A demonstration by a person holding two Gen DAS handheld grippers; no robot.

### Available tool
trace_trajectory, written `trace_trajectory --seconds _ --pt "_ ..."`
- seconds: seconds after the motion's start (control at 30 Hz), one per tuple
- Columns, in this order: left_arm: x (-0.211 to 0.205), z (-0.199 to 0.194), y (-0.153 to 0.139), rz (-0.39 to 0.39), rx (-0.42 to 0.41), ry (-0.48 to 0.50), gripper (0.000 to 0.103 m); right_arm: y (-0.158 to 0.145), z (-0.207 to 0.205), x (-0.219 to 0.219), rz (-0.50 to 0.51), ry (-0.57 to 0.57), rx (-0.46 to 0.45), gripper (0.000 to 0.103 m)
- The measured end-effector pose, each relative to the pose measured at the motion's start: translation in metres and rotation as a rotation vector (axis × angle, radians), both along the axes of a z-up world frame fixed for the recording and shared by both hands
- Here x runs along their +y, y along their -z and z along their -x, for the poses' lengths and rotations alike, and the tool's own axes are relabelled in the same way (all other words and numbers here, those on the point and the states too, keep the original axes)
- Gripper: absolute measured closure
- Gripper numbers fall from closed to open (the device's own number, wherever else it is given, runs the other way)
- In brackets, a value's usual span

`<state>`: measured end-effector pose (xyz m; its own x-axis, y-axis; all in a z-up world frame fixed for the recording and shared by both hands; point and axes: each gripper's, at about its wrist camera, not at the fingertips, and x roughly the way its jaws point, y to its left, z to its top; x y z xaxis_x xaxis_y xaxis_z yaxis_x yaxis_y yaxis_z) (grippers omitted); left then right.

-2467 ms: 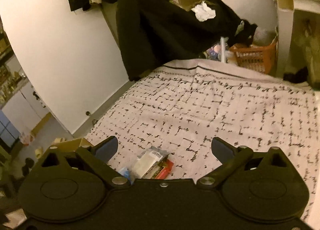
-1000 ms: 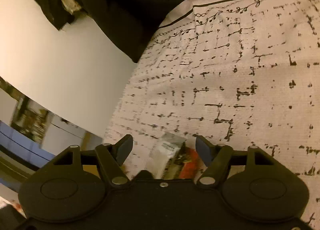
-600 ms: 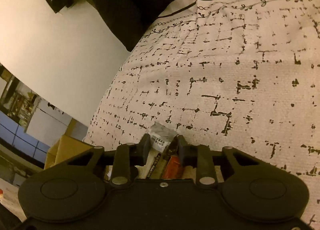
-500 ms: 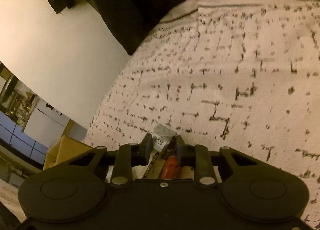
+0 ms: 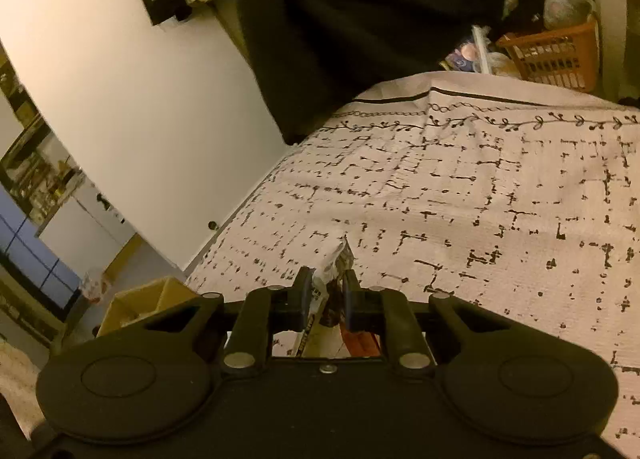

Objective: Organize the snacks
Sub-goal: 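Carry both packets up over the cardboard box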

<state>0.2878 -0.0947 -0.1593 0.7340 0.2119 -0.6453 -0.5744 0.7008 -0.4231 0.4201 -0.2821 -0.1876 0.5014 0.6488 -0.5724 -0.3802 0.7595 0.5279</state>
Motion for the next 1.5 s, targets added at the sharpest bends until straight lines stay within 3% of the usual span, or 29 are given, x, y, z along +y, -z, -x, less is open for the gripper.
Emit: trace_trajectory --seconds 0.13,0.33,0.47,0.67,0.7,0.77,0.93,1.5 --pt "0.002 0.006 -0.012 -0.004 -0.018 0.008 0.085 -0.012 0.010 0.003 0.026 -0.019 -0.041 0.088" --pt "0.004 0.013 -0.017 -0.010 -0.006 0.024 0.085 -0.005 0.017 0.017 0.212 -0.072 -0.037 0.087" --pt "0.001 0.014 -0.013 0.001 0.002 0.043 0.085 -0.001 0.018 0.017 0.275 -0.087 -0.036 0.075" --pt "0.001 0.015 -0.003 0.020 0.030 0.050 0.085 0.000 0.020 0.018 0.222 -0.094 -0.040 0.072" --pt "0.002 0.015 -0.003 0.023 0.032 0.050 0.085 0.001 0.020 0.019 0.214 -0.104 -0.040 0.073" --pt "0.004 0.015 -0.002 0.020 0.034 0.048 0.085 0.002 0.021 0.023 0.220 -0.122 -0.049 0.089" --pt "0.010 0.015 -0.003 0.021 0.032 0.042 0.085 0.000 0.026 0.029 0.211 -0.171 -0.077 0.100" --pt "0.005 0.038 -0.057 -0.054 -0.048 0.057 0.085 -0.050 0.040 0.015 0.085 -0.134 -0.164 0.102"
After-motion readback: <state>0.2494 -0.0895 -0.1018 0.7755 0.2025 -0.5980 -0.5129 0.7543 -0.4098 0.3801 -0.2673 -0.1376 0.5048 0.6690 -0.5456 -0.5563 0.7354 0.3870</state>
